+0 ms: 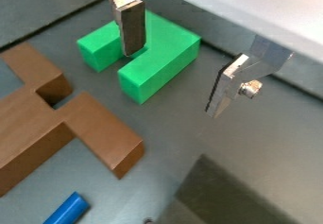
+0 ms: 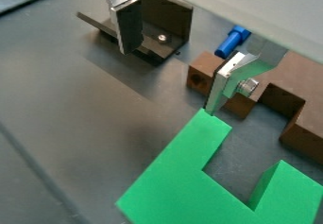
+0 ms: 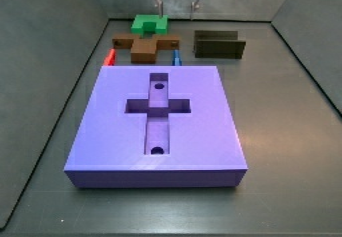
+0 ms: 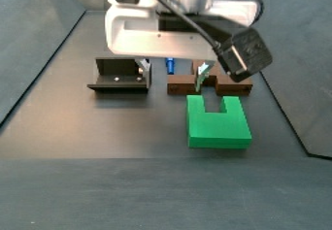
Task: Pick up the green object. Move up. Place the green object on the fixture. Regrasp the green object. Move to above the board. Insert the green object.
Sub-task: Pick up the green object.
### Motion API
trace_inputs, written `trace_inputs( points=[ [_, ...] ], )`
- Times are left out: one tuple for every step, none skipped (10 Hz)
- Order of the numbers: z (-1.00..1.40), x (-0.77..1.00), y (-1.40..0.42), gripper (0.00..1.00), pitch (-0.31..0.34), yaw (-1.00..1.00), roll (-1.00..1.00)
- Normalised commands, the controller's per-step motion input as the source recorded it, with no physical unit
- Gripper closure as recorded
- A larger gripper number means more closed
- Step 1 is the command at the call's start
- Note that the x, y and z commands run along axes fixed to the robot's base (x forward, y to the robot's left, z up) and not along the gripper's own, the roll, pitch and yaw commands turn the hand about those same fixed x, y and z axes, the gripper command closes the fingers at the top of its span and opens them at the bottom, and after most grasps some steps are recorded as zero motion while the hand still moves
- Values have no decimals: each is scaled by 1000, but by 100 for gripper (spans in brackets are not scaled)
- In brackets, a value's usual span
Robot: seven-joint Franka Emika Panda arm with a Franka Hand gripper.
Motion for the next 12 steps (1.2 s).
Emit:
trace_inputs(
  points=[
    [0, -291, -9, 0, -33, 11, -9],
    [0, -194, 0, 0, -10, 29, -30],
    [-69, -269, 54, 0, -34, 6, -89],
    [-289, -89, 94, 0, -69, 0, -127],
    [-309, -209, 117, 0, -93, 0, -111],
    [-369, 0, 51, 0, -83, 34, -63],
    [-394, 0, 74, 0, -93, 11, -46],
    [-223, -163, 6, 0, -97, 0, -60],
    [-177, -63, 0, 0, -89, 0, -71],
    [-206, -34, 23, 0, -60, 0, -73],
    [-180, -74, 63, 0, -44, 0, -56],
    [-177, -71, 91, 0, -16, 0, -29]
  ],
)
